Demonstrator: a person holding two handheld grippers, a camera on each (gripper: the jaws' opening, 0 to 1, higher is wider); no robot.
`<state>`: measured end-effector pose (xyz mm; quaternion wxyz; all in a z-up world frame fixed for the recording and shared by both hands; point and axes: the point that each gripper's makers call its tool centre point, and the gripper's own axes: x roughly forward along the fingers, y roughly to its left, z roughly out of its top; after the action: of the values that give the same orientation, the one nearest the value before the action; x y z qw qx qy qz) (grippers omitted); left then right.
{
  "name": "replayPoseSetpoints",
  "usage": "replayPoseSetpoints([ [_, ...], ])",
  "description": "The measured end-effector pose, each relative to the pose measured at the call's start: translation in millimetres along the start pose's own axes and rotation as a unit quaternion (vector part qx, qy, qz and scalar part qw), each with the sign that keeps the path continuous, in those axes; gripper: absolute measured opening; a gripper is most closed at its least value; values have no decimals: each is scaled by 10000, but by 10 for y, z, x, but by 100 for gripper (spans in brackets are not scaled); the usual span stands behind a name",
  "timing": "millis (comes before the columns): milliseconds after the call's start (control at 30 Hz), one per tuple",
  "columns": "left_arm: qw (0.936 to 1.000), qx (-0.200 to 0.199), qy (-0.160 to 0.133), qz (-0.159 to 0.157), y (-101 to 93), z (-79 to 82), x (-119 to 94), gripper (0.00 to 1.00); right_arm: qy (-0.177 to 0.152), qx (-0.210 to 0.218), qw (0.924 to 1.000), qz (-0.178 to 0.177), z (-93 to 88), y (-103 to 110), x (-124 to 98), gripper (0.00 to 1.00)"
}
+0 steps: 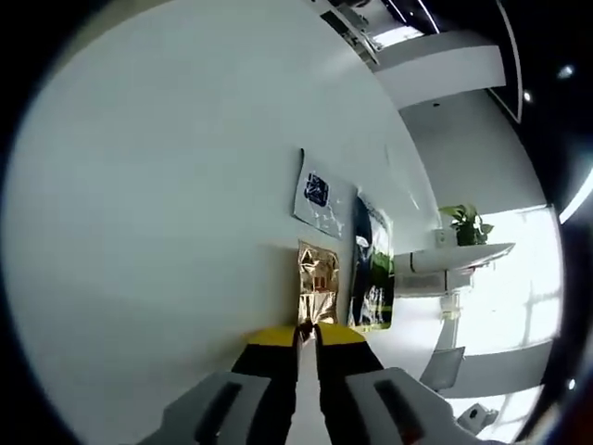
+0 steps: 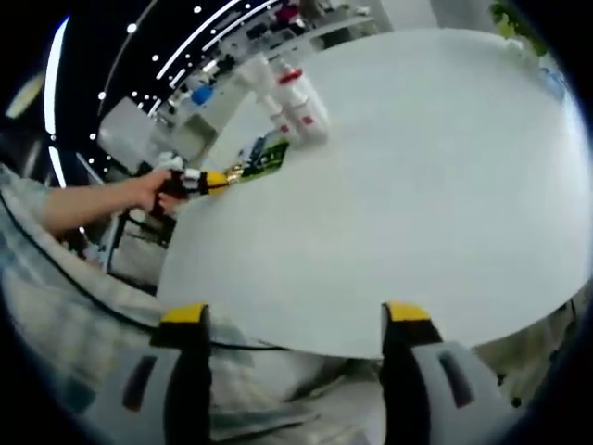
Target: Arrange the skincare products in the storage area until every visible bottle or jar stands upright without overlapping.
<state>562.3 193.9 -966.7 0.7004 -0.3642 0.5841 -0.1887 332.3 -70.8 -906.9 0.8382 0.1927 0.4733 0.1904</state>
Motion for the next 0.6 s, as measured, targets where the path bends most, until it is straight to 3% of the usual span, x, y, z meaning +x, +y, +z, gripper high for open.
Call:
replayPoseSetpoints([
  [267, 9996, 96, 182, 169, 12, 21, -16, 6, 45, 68, 10000, 23, -32, 1, -2, 73],
  [600, 9993, 100, 135, 343, 48, 58, -116, 14, -14, 97, 9999, 65, 6, -3, 4, 73],
])
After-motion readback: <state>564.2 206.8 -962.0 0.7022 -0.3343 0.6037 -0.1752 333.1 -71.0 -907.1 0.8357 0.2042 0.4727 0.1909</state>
